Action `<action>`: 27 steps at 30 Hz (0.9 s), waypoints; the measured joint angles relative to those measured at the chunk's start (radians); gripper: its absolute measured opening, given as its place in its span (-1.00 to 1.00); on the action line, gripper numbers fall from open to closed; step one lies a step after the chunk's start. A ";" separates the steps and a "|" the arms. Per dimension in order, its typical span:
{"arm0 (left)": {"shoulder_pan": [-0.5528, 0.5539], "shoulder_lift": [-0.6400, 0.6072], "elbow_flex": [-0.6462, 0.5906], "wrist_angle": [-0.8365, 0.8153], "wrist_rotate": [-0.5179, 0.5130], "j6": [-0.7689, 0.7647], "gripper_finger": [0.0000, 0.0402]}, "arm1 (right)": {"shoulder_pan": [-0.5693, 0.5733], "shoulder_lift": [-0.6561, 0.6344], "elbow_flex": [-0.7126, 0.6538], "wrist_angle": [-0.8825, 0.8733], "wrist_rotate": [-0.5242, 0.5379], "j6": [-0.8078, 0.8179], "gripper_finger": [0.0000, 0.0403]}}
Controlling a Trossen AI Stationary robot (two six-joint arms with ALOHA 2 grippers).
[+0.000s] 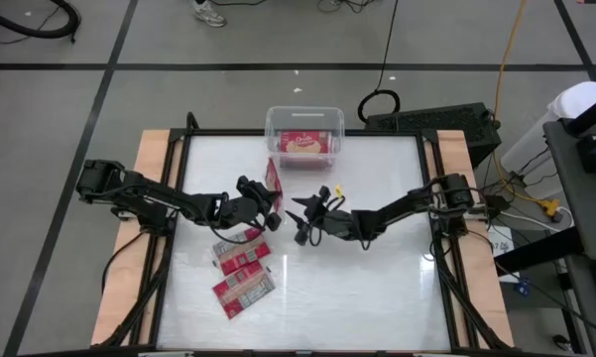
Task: Sort popcorn bags into baskets
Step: Put the popcorn bag into the transparent bin
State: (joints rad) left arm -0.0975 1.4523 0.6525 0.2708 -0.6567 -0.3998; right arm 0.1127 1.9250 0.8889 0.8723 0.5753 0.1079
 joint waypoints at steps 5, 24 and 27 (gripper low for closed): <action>0.000 0.000 0.000 0.029 0.045 0.002 -0.99 | -0.051 0.065 0.056 -0.002 -0.016 0.030 0.11; 0.023 0.001 0.000 0.035 0.179 0.038 -0.99 | -0.127 0.086 0.066 0.061 -0.239 0.019 -0.01; 0.024 0.001 0.000 0.039 0.209 0.054 -0.95 | -0.133 0.086 0.066 0.048 -0.240 0.023 -0.24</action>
State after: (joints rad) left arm -0.0733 1.4532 0.6521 0.3099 -0.4480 -0.3458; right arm -0.0199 2.0109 0.9554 0.9204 0.3356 0.1313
